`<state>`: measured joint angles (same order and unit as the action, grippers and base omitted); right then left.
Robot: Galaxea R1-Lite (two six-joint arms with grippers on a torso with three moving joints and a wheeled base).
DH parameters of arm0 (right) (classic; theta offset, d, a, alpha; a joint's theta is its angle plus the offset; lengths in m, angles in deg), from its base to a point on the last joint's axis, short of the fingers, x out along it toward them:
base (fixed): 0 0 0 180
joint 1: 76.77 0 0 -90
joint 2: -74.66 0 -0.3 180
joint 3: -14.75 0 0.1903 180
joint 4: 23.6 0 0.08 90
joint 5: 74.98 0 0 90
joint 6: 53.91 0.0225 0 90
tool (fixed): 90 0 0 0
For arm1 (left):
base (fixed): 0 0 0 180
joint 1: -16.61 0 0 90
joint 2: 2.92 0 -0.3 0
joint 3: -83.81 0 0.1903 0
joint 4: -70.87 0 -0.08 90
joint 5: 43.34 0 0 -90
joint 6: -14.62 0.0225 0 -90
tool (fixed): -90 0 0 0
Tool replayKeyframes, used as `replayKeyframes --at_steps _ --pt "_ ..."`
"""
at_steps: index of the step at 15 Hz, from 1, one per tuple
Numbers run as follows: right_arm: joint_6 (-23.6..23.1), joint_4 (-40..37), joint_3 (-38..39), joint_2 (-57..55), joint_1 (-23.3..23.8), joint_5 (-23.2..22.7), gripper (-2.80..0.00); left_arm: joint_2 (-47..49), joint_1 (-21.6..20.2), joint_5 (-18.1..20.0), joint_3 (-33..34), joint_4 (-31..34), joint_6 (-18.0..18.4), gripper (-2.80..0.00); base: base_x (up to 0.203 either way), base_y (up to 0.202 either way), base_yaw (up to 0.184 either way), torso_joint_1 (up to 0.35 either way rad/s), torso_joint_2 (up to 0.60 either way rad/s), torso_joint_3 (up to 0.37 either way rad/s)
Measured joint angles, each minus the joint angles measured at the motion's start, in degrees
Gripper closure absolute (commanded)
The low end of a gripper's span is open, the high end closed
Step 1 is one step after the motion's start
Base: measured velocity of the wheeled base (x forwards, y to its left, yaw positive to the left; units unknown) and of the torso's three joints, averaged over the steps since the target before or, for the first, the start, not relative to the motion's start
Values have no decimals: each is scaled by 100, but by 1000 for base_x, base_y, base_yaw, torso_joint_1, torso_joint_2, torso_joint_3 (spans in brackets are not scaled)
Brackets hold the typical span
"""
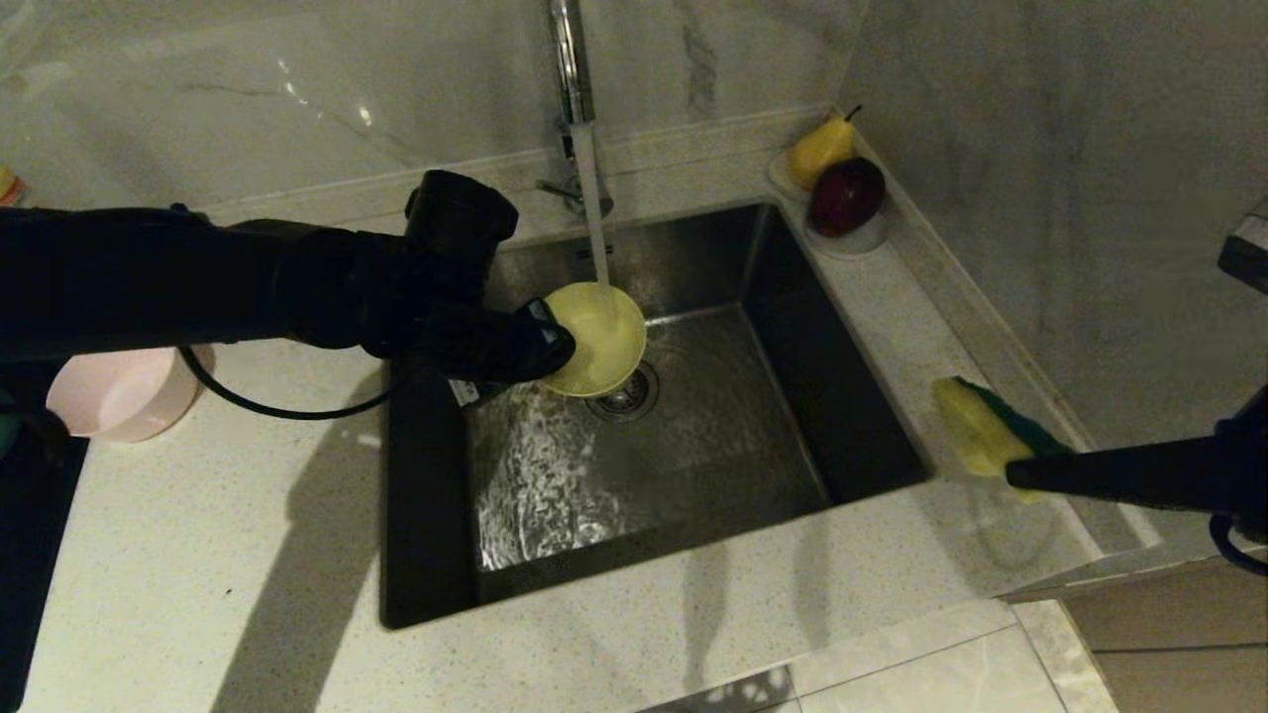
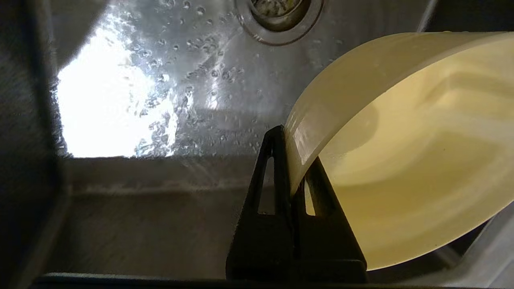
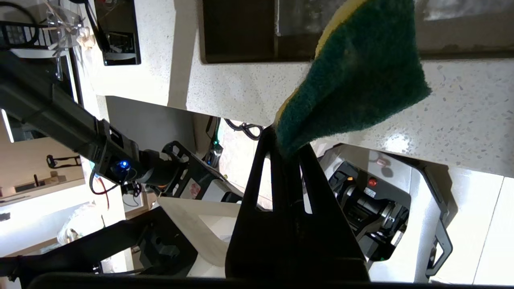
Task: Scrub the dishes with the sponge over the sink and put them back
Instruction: Wash the bowl
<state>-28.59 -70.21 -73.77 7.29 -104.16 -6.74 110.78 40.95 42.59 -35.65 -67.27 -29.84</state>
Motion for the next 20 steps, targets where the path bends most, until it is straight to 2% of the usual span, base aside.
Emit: replayKeyframes --at_steps 6,16,18,20 --pt "-11 24 56 15 0 23 0 376 118 -2 -542 44 -63 0 0 0 0 0 0 0" --pt "12 10 78 41 0 21 0 193 226 -91 -245 116 -44 0 0 0 0 0 0 0" --pt "12 -21 100 105 0 29 0 86 226 -287 -149 85 -18 0 0 0 0 0 0 0" --pt "14 -29 144 166 6 29 0 -75 236 -642 -99 79 37 0 0 0 0 0 0 0"
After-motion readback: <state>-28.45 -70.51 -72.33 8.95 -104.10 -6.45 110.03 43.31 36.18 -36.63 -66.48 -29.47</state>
